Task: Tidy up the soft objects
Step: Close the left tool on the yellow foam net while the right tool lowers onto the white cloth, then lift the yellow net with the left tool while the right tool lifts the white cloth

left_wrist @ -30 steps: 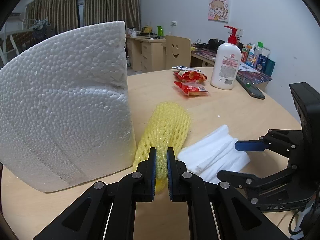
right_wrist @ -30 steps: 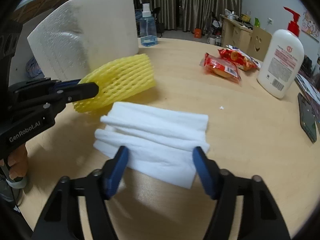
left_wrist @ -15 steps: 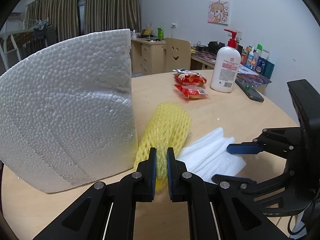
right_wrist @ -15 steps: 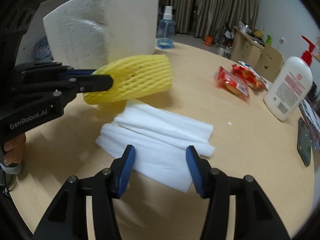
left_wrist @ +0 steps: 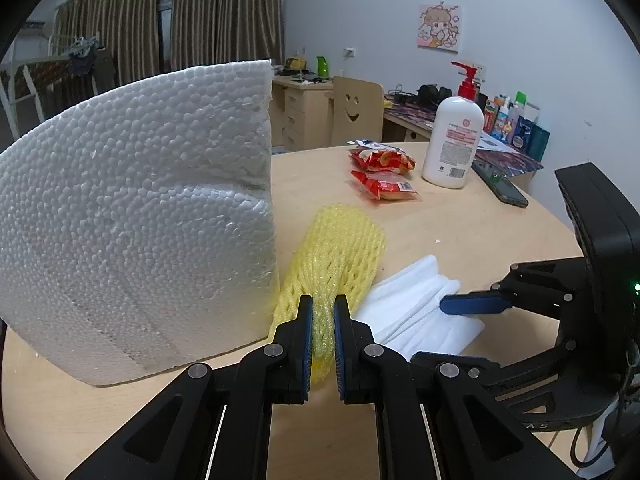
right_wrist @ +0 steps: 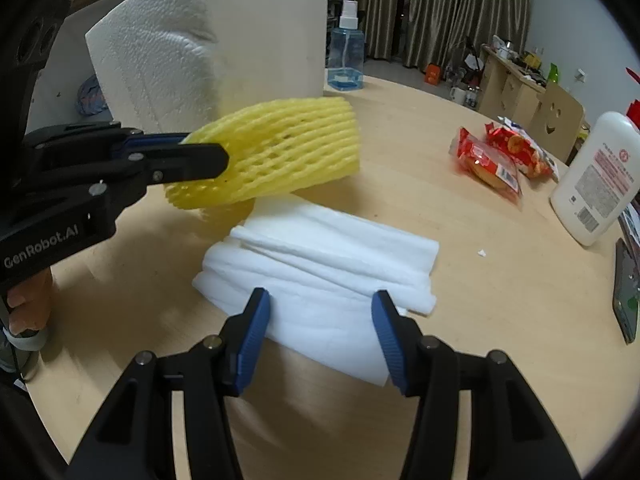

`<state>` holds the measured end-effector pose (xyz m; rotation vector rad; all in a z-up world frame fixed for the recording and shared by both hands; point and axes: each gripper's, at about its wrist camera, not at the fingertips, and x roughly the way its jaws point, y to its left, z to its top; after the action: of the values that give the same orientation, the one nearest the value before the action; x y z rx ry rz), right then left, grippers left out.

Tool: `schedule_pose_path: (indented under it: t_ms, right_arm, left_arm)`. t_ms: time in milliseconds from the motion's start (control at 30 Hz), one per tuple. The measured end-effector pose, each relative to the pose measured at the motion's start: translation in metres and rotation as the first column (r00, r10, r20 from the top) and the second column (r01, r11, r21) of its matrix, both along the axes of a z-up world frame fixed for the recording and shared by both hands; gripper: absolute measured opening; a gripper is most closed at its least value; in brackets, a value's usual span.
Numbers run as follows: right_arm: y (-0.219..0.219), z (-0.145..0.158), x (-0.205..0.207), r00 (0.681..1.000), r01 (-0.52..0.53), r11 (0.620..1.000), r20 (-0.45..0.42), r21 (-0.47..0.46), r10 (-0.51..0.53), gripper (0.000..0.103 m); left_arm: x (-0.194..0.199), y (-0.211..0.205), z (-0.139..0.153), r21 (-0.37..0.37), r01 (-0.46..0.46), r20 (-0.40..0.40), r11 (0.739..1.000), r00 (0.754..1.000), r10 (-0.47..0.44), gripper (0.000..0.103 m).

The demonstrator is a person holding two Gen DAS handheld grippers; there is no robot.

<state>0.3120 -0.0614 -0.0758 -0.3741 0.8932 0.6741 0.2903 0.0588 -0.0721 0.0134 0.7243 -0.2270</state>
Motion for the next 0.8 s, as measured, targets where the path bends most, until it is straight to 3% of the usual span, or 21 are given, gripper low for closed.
schedule_pose_path:
  t_ms: [33, 67, 100, 200, 600, 800]
  right_arm:
    - [-0.001, 0.001, -0.002, 1.0, 0.0, 1.0, 0.0, 0.006, 0.0, 0.046]
    - [-0.001, 0.001, -0.004, 1.0, 0.002, 1.0, 0.004, 0.006, -0.002, 0.026]
    - [-0.002, 0.002, -0.008, 1.0, -0.003, 1.0, 0.012, 0.001, 0.003, 0.018]
    - [-0.012, 0.002, -0.017, 1.0, -0.002, 0.999, -0.025, 0.042, 0.003, 0.012]
    - [-0.061, 0.016, -0.035, 0.99, 0.133, 0.947, -0.078, 0.292, -0.115, 0.01]
    - [-0.082, 0.032, -0.046, 0.983, 0.184, 0.917, -0.068, 0.354, -0.171, 0.01]
  left_arm:
    - [0.0, 0.0, 0.0, 0.0, -0.001, -0.001, 1.0, 1.0, 0.001, 0.01]
    - [0.0, 0.0, 0.0, -0.001, -0.001, -0.002, 1.0, 1.0, 0.001, 0.01]
    - [0.0, 0.0, 0.001, -0.002, -0.002, -0.001, 1.0, 1.0, 0.002, 0.01]
    - [-0.001, 0.001, 0.003, -0.007, -0.002, 0.006, 1.0, 1.0, 0.002, 0.01]
    - [-0.016, 0.002, 0.019, -0.018, 0.009, 0.065, 1.0, 0.998, -0.007, 0.01]
    - [-0.018, 0.007, 0.023, -0.031, -0.002, 0.073, 1.0, 0.997, 0.004, 0.01]
